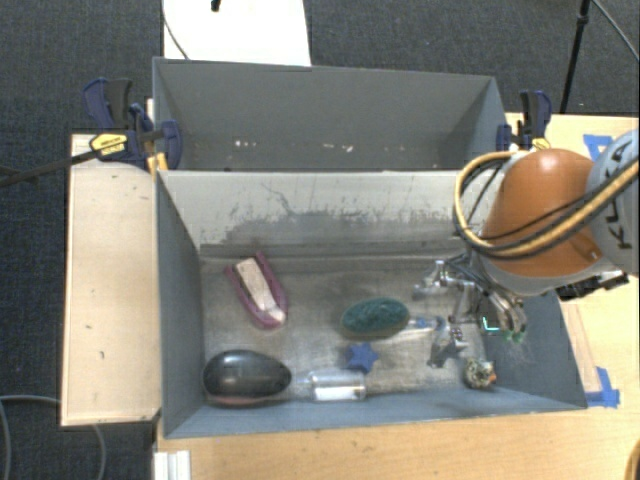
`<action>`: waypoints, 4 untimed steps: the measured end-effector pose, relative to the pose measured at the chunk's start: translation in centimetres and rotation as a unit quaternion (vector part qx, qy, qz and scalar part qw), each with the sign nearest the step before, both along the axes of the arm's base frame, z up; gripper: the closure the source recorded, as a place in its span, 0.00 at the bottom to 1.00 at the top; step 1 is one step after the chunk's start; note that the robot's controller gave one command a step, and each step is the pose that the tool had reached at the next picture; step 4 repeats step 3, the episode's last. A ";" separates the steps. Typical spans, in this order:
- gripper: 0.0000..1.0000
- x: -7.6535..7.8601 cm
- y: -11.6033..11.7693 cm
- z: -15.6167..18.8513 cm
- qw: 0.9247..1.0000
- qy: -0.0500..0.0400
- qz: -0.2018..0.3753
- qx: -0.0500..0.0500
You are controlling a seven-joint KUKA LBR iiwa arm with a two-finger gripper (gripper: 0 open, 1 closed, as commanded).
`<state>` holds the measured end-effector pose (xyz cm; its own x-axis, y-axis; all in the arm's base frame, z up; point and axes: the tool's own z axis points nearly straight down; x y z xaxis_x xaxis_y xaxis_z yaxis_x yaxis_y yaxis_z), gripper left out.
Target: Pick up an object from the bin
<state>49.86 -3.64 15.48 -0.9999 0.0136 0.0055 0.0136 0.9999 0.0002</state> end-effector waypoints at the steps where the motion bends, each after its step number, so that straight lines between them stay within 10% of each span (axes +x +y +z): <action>1: 0.00 3.7 3.6 -8.4 0.995 -0.006 0.101 0.000; 2: 1.00 3.9 3.5 -8.0 0.995 -0.009 0.100 0.000; 3: 1.00 4.5 0.9 5.4 0.965 -0.007 0.261 -0.001; 4: 1.00 4.5 0.9 5.4 0.965 -0.007 0.261 -0.001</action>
Offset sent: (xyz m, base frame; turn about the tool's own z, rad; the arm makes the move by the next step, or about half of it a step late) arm 0.0346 0.0349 -0.0848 -0.2025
